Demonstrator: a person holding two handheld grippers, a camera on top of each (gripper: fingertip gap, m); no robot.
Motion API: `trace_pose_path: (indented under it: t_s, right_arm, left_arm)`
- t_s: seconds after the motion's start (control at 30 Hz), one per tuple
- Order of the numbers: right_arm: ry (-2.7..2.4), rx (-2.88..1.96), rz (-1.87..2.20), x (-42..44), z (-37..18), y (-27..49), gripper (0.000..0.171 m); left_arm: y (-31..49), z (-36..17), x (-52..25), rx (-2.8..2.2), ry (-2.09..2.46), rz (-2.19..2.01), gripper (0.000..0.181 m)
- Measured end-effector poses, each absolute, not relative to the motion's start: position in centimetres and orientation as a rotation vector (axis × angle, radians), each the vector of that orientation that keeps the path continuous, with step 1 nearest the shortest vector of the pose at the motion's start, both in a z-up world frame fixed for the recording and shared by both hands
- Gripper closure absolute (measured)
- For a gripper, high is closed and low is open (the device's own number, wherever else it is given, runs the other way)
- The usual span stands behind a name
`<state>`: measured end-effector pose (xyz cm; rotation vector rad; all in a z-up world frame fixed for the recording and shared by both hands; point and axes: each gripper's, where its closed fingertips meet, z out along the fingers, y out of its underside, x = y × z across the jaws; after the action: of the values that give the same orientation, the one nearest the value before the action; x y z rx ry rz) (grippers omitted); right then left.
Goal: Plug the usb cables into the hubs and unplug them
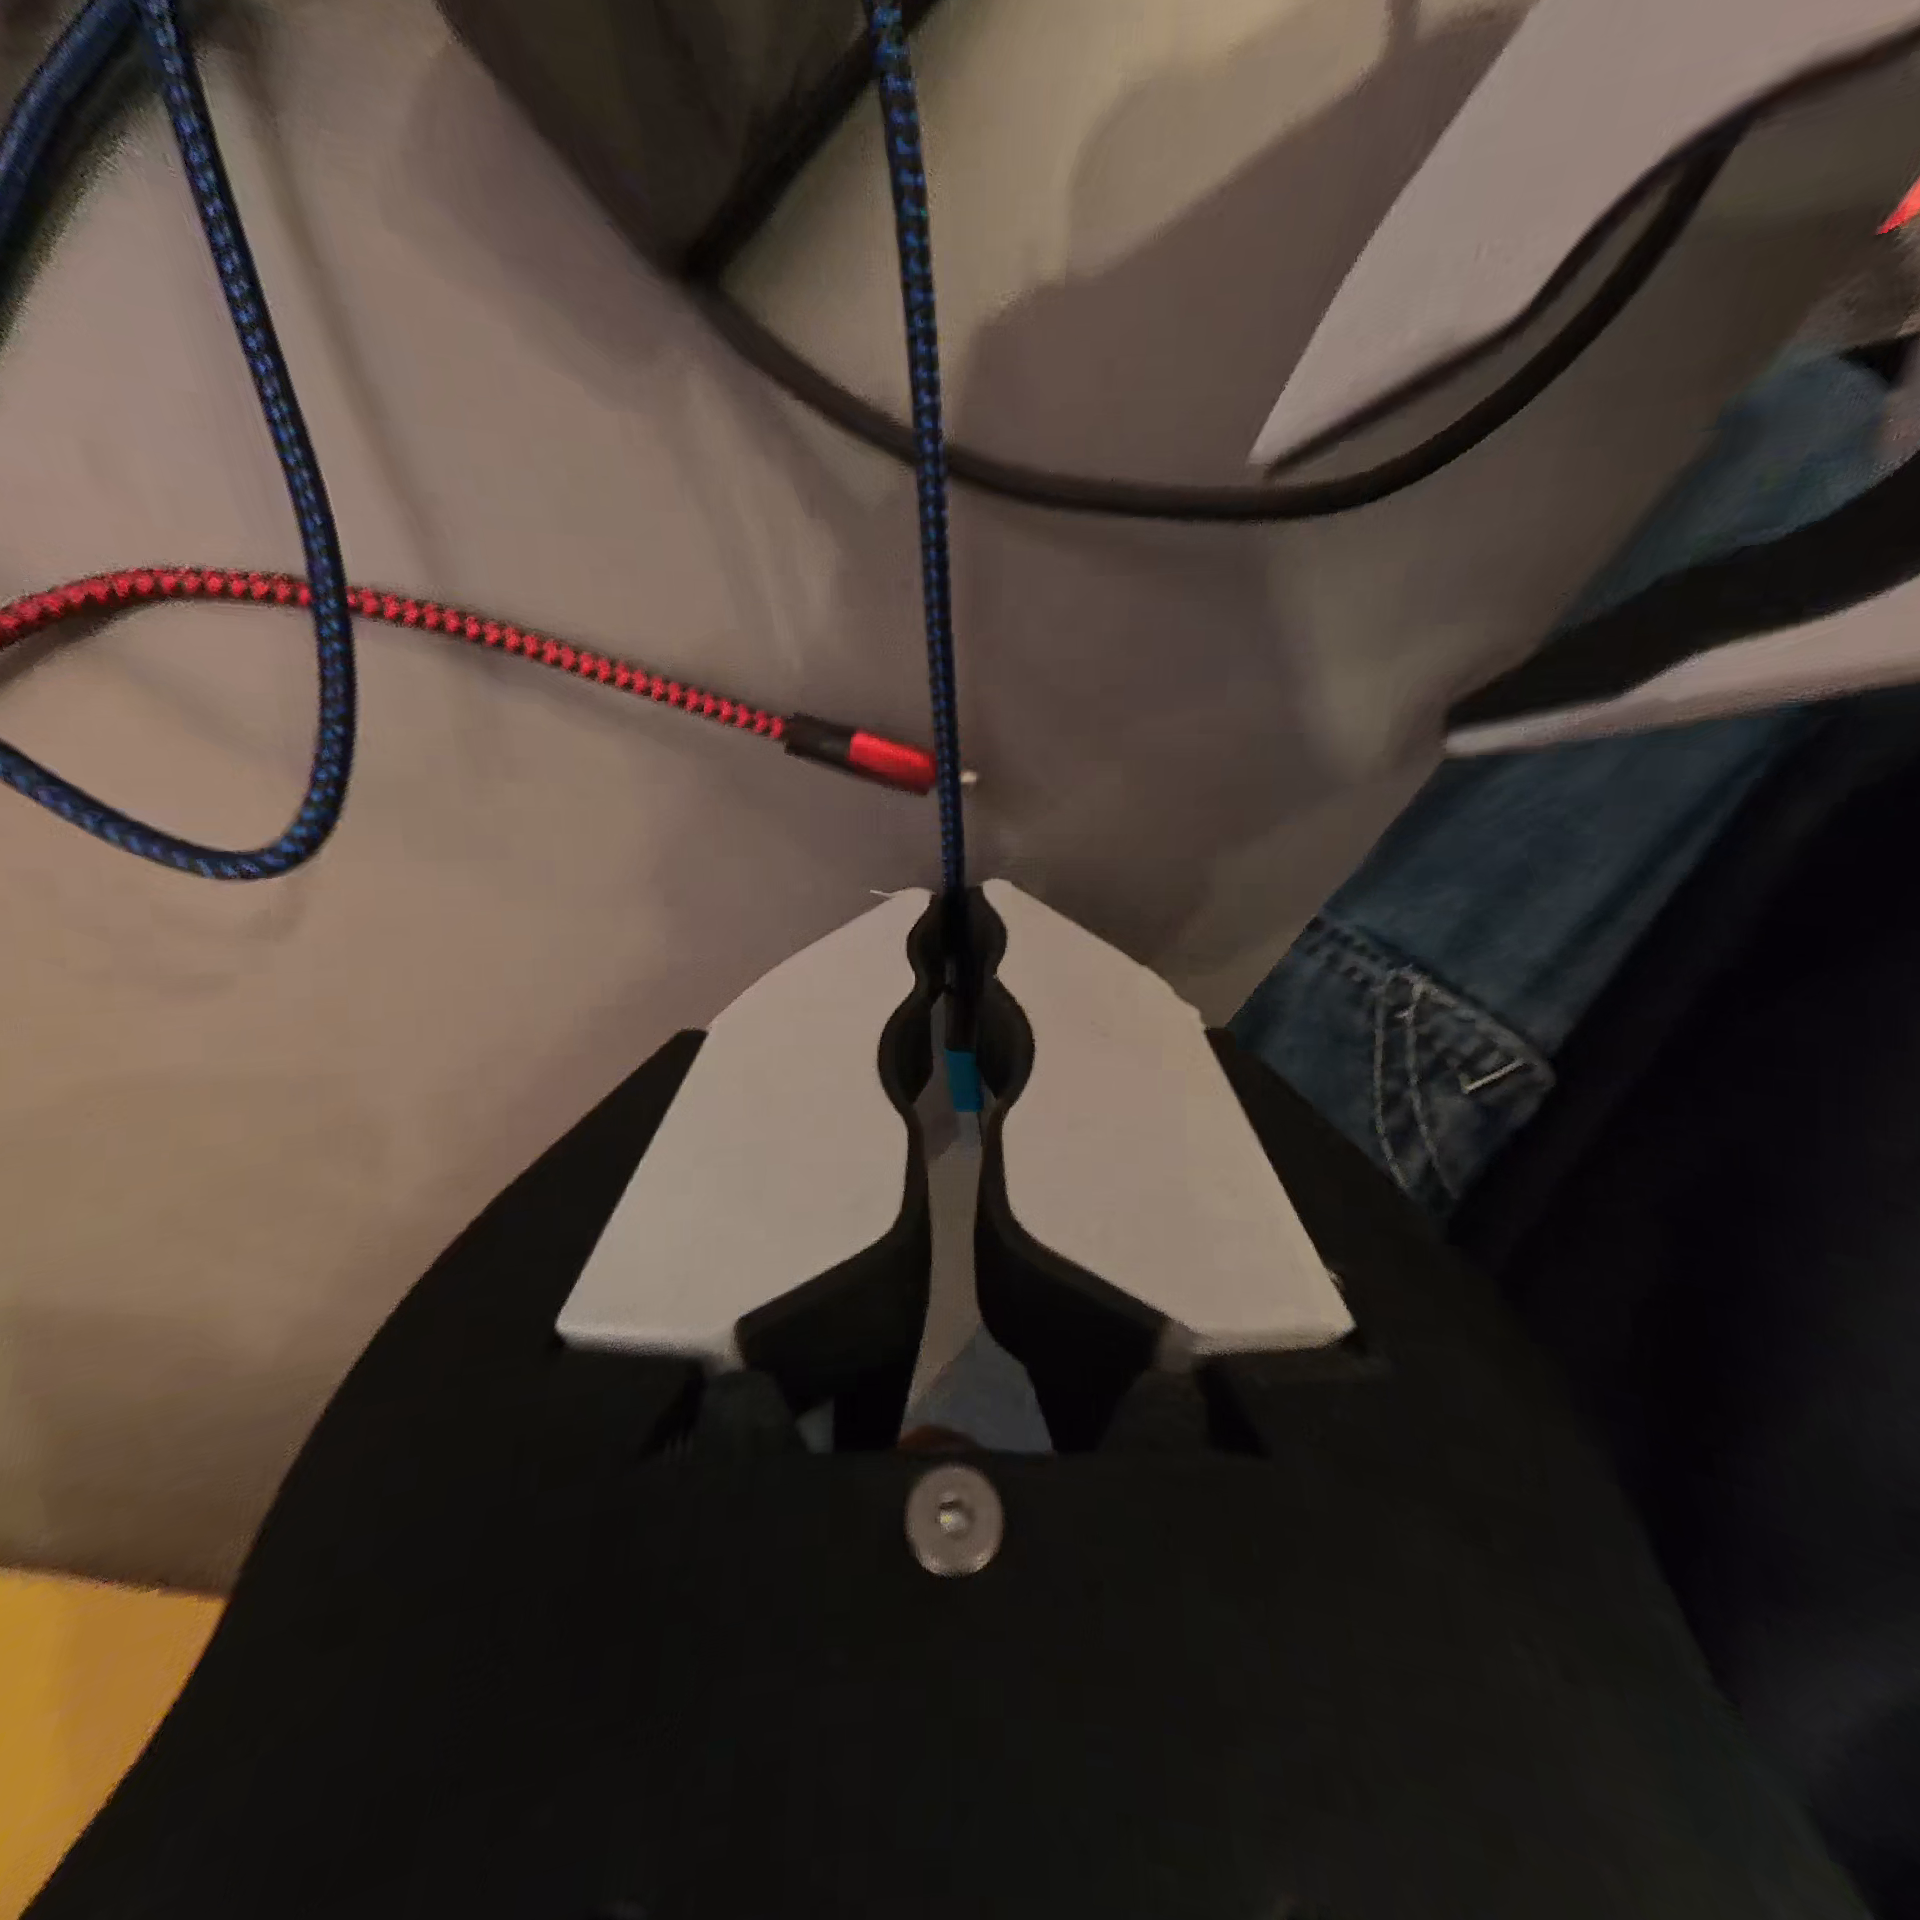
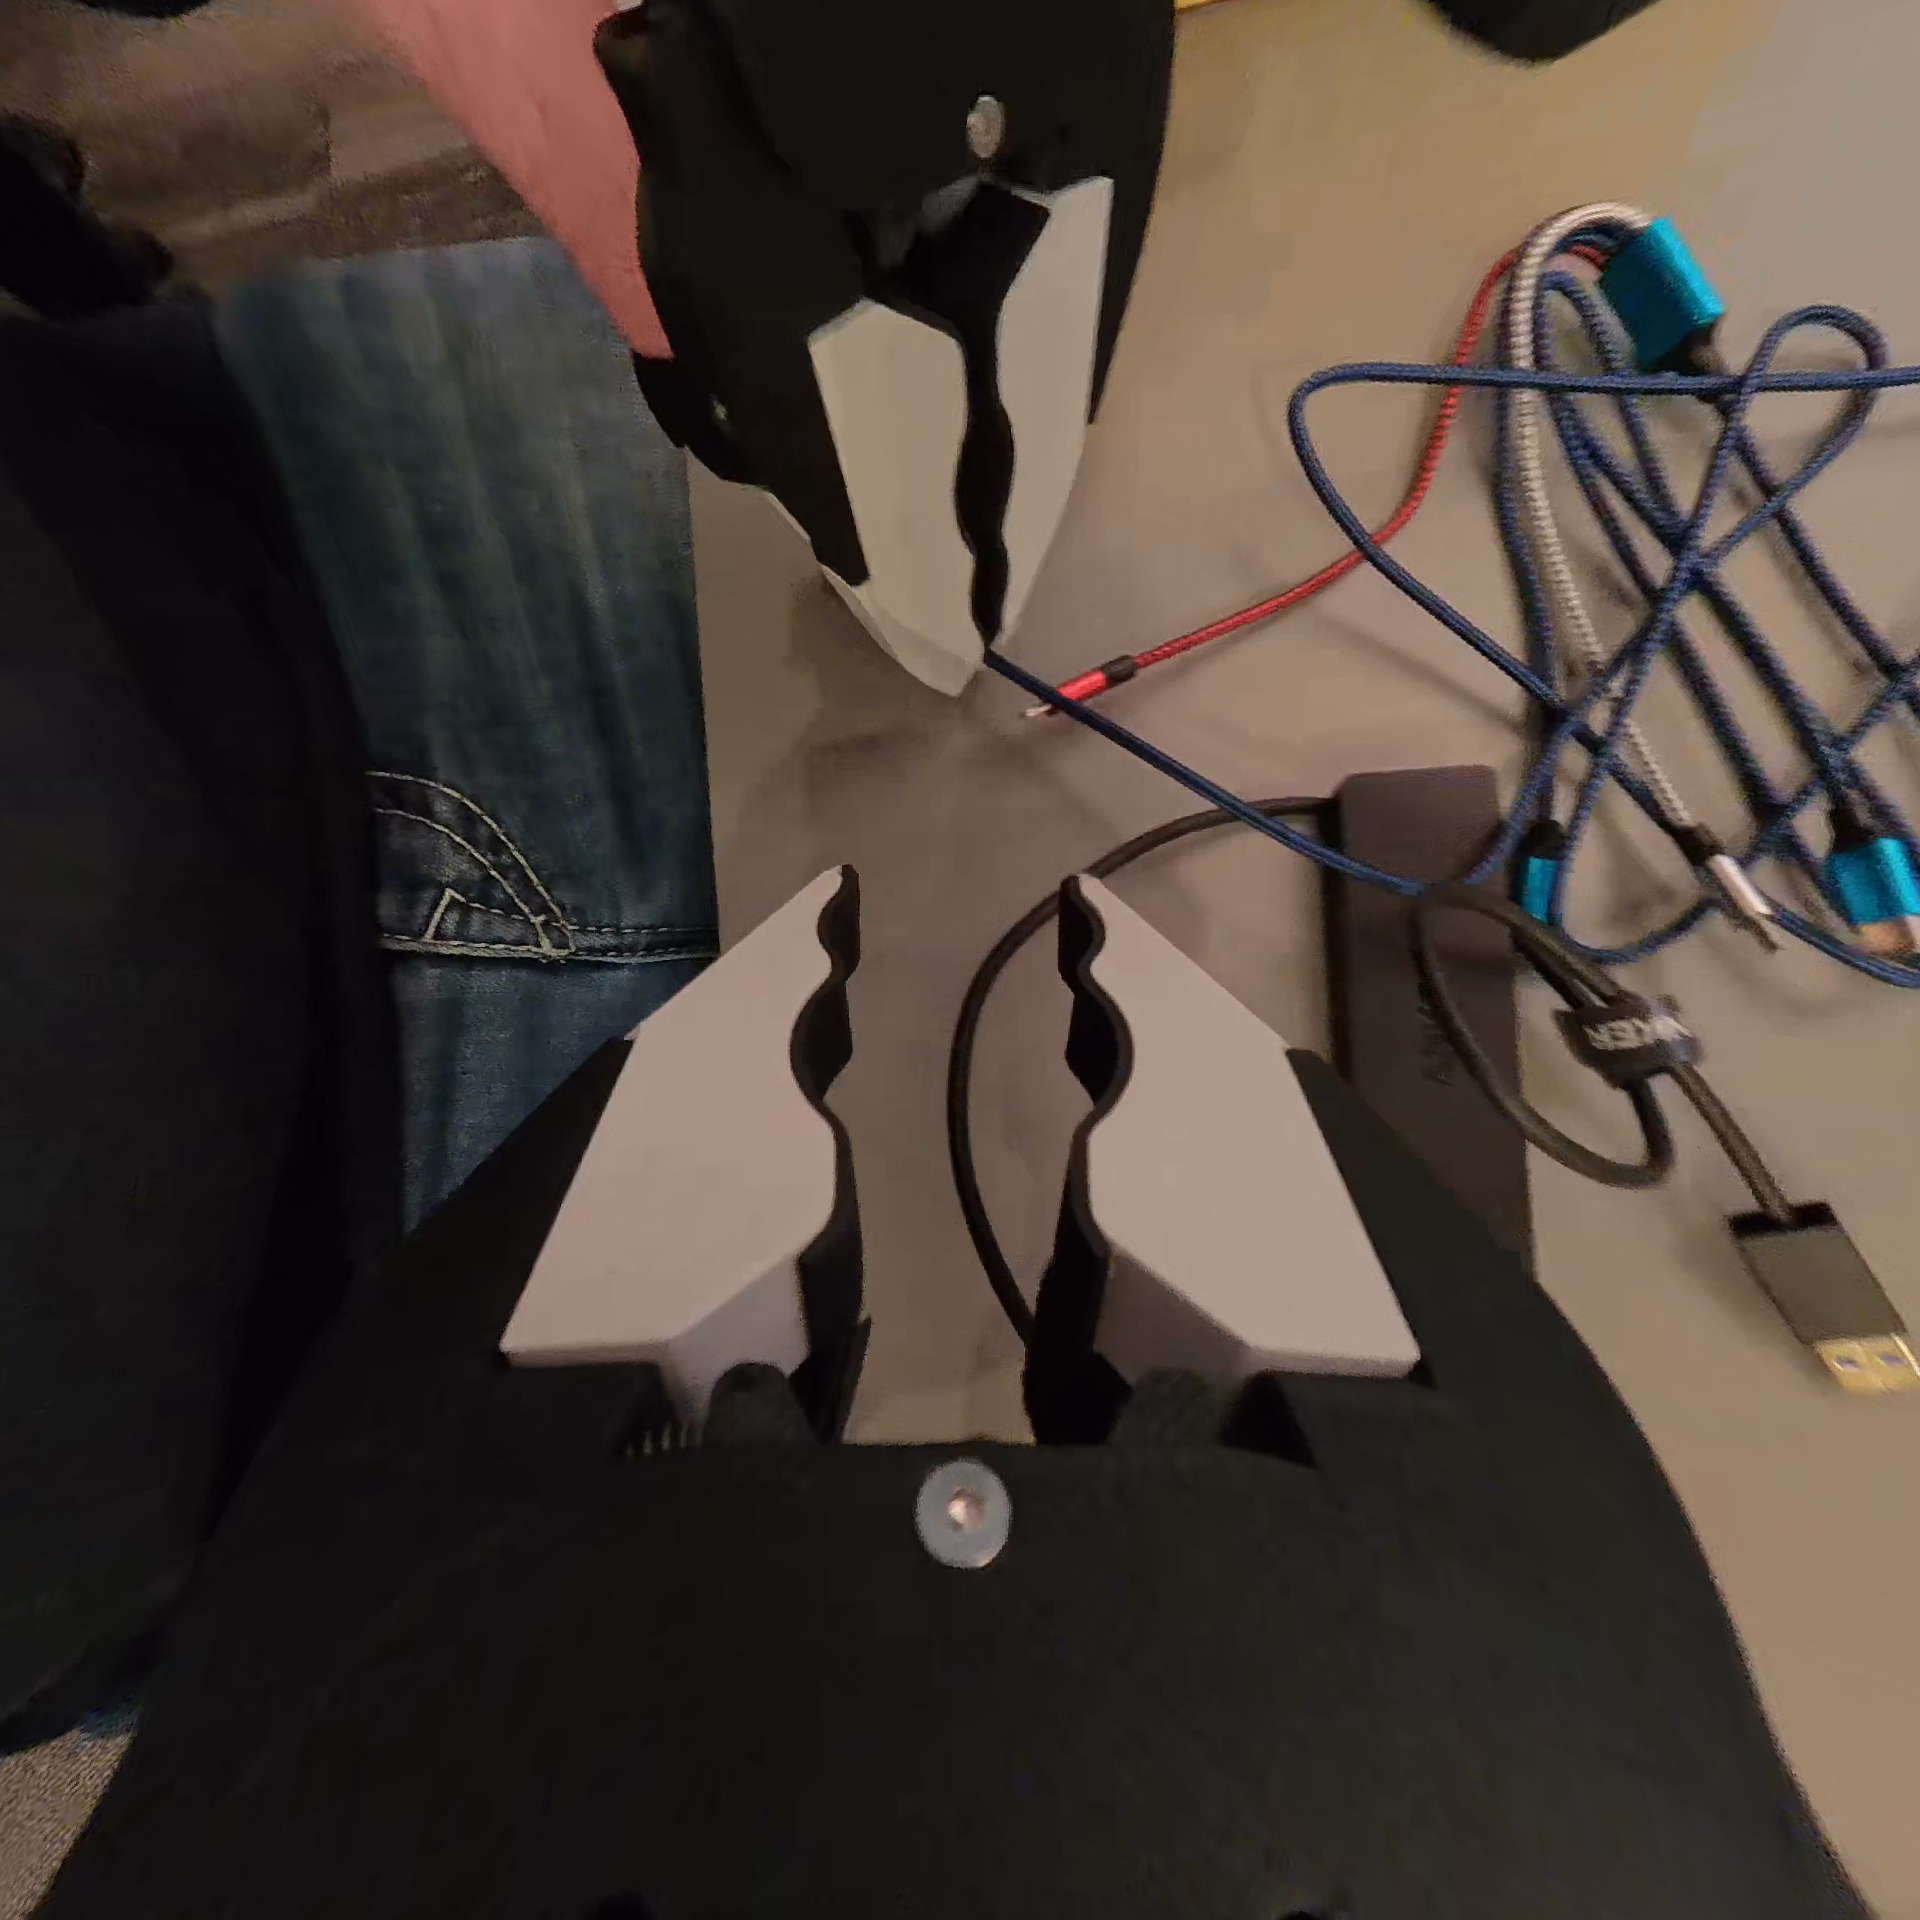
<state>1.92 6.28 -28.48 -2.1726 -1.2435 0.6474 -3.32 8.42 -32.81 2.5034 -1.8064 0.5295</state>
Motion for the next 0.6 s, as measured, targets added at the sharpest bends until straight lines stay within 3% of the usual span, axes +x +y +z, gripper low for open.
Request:
trace_pose_path:
  t_s: [0.2, 0.4, 0.6]
  right_arm:
    - [-1.192, -2.123, 0.697, 1.2, -28.2, 5.2, 0.133]
    - [-1.014, -2.056, 0.626, 3.0, -26.3, 6.3, 0.13]
    - [-0.686, -1.928, 0.969, 3.7, -22.6, 7.7, 0.135]
  left_arm:
    - [7.6, -30.8, 1.1, 2.513, -1.613, 1.038, 0.179]
    - [9.0, -24.7, 6.2, 2.428, -1.419, 1.649, 0.18]
    - [9.1, -20.1, 8.9, 2.225, -1.323, 2.084, 0.18]
